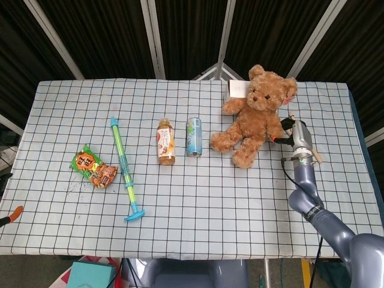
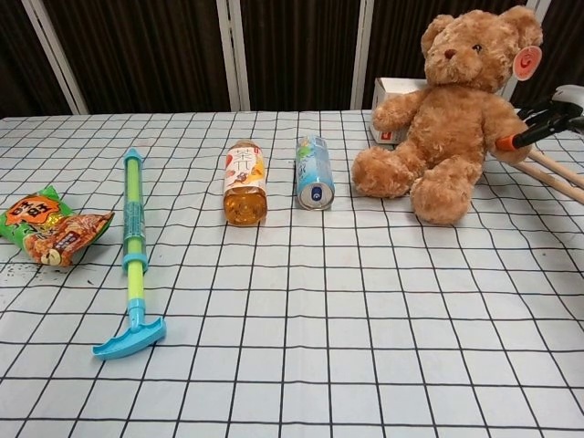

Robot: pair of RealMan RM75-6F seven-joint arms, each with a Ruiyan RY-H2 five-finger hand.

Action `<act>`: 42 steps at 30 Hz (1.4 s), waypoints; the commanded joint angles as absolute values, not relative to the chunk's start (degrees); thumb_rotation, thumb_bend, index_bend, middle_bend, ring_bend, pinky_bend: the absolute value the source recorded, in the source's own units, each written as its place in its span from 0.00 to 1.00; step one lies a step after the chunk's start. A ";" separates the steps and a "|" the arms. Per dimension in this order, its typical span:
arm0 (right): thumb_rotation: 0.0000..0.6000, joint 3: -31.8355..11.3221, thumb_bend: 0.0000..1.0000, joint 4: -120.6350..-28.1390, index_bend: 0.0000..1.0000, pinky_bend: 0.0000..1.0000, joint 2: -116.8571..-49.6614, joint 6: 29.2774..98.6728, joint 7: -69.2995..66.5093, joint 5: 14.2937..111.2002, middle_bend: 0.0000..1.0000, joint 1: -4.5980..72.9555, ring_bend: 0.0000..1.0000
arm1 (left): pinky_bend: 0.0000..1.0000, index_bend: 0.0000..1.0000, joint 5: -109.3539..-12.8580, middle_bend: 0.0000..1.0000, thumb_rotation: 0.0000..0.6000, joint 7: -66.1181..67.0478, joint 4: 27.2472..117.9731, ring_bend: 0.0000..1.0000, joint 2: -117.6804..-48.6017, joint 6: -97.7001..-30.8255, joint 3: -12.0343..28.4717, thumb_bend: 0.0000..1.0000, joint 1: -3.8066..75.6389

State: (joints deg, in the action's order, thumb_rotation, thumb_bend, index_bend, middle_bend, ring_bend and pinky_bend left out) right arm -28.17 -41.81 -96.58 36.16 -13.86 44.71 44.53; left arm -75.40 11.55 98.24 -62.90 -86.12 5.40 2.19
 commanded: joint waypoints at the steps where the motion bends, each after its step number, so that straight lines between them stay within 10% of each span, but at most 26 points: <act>1: 1.00 -28.16 0.29 -42.44 0.52 0.00 -96.33 36.32 -13.61 44.75 0.52 44.30 0.36 | 0.12 0.19 -75.48 0.00 1.00 11.67 98.30 0.00 -62.94 -86.07 5.33 0.31 2.24; 35: 1.00 -27.76 0.29 -44.56 0.52 0.00 -95.57 35.48 -9.71 43.12 0.52 44.15 0.36 | 0.12 0.19 -75.91 0.00 1.00 10.04 98.07 0.00 -62.38 -86.48 5.28 0.31 1.96; 42: 1.00 -26.29 0.29 -47.03 0.16 0.00 -93.62 32.04 -9.12 43.16 0.27 43.38 0.12 | 0.12 0.19 -75.86 0.00 1.00 9.29 98.03 0.00 -62.12 -86.61 5.34 0.31 1.79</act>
State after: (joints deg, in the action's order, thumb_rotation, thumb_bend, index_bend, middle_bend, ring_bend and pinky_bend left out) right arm -26.85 -46.42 -94.28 32.95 -9.49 43.06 43.60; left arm -75.88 9.33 98.03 -62.15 -86.59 5.32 1.81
